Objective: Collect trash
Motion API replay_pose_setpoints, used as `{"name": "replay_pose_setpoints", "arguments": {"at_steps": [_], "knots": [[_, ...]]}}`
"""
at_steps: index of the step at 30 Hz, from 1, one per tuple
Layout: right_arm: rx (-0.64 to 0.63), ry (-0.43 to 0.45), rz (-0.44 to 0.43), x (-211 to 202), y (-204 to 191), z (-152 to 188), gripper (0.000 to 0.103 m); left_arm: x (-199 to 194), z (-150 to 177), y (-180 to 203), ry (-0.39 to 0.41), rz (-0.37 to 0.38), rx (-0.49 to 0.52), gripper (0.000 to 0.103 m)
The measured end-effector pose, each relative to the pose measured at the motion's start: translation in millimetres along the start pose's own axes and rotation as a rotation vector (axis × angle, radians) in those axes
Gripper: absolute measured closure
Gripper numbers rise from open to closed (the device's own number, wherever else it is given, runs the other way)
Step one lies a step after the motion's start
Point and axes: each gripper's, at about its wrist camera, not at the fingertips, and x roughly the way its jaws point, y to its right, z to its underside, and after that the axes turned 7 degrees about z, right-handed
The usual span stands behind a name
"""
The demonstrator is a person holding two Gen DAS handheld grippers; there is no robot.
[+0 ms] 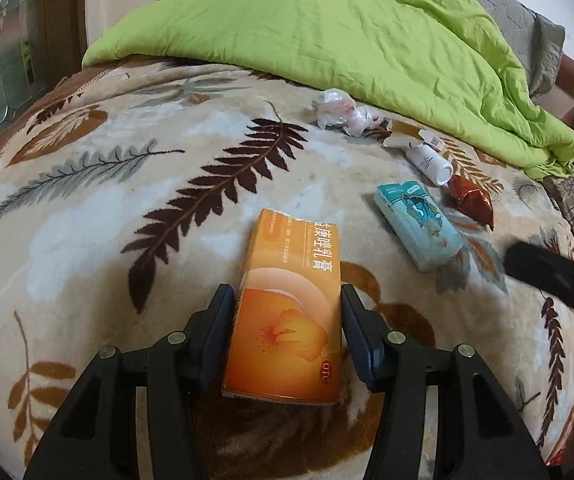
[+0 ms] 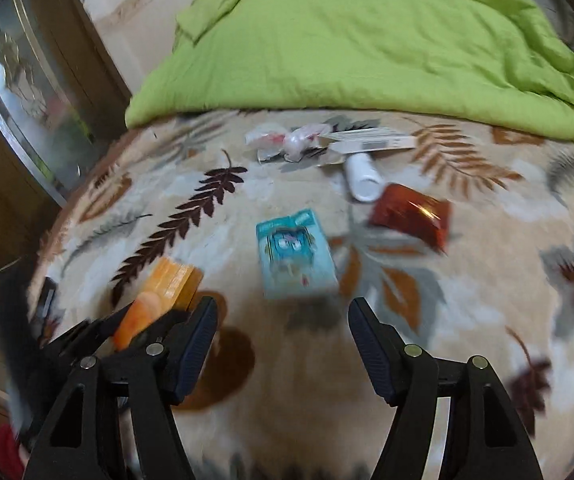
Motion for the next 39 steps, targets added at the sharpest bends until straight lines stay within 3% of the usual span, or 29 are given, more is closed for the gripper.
{"name": "replay_pose_setpoints", "arguments": {"at_steps": [8,10,11,15,23,31,39], "knots": [[-0.137,-0.072,0.127,67,-15,-26,0.032,4,-4,-10,0.01,0.026,-0.048,0.05],[-0.119,-0.088,0.13,75,-10,-23,0.042,6,-6,-9,0.009,0.018,-0.039,0.05],[-0.111,-0.07,0.133,74,-8,-22,0.054,7,-6,-8,0.008,0.017,-0.035,0.05],[-0.052,-0.033,0.111,55,0,-14,0.071,9,-7,-1,0.011,0.0,0.004,0.051],[0.084,0.057,0.075,-24,29,41,0.072,4,-4,20,0.034,0.042,0.096,0.052],[0.221,0.118,0.123,-84,61,108,0.072,-8,7,55,0.119,0.005,0.267,0.052],[0.245,0.181,0.123,-103,64,119,0.072,-18,20,74,0.168,-0.006,0.366,0.052]]}}
